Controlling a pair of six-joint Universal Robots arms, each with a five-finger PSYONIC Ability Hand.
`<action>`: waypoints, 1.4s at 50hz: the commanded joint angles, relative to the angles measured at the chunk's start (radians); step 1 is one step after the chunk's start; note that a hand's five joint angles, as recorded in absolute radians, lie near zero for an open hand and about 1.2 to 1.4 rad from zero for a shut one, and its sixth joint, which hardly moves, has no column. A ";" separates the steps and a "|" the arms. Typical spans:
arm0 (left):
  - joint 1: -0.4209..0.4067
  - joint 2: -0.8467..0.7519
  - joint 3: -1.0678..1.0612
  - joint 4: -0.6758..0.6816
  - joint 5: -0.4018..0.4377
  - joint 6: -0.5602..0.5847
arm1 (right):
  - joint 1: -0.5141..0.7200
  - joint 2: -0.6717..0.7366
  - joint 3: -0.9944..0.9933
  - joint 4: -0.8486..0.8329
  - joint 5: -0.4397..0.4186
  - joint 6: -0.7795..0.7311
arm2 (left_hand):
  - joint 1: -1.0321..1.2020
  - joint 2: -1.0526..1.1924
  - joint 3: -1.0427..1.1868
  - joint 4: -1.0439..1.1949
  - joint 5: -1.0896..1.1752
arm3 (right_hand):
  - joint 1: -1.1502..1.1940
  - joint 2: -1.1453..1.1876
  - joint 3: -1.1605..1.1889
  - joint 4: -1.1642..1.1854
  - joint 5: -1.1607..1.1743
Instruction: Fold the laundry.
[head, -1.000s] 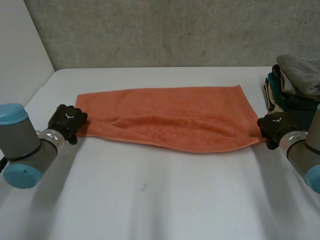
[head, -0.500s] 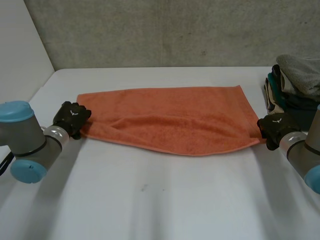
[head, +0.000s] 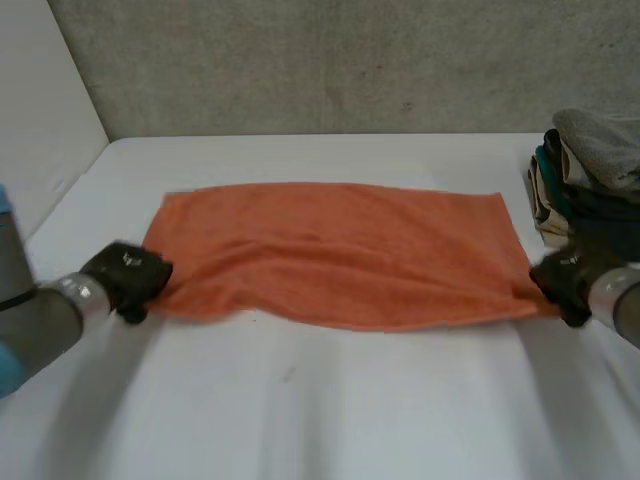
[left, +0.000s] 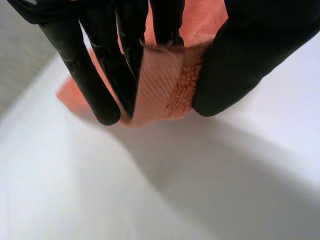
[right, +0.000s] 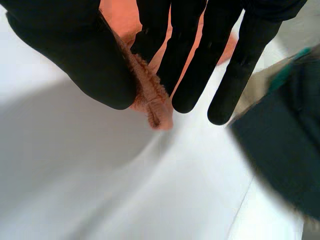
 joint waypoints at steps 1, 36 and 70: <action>0.135 0.249 -0.250 -0.350 0.015 0.150 | -0.094 -0.081 0.094 0.269 0.005 -0.245 | 0.238 0.202 0.208 0.199 0.244 | 0.251 0.214 0.203 0.196 0.249; -0.078 -0.498 0.746 0.049 -0.188 -0.089 | 0.081 0.560 -0.699 -0.379 0.129 0.042 | 0.238 0.202 0.208 0.199 0.244 | 0.251 0.214 0.203 0.196 0.249; -0.187 -0.165 0.315 0.233 -0.145 -0.240 | -0.024 0.237 -0.298 -0.016 -0.069 0.309 | -0.983 -1.020 -1.014 -1.023 -0.978 | -0.682 -0.718 -0.730 -0.737 -0.684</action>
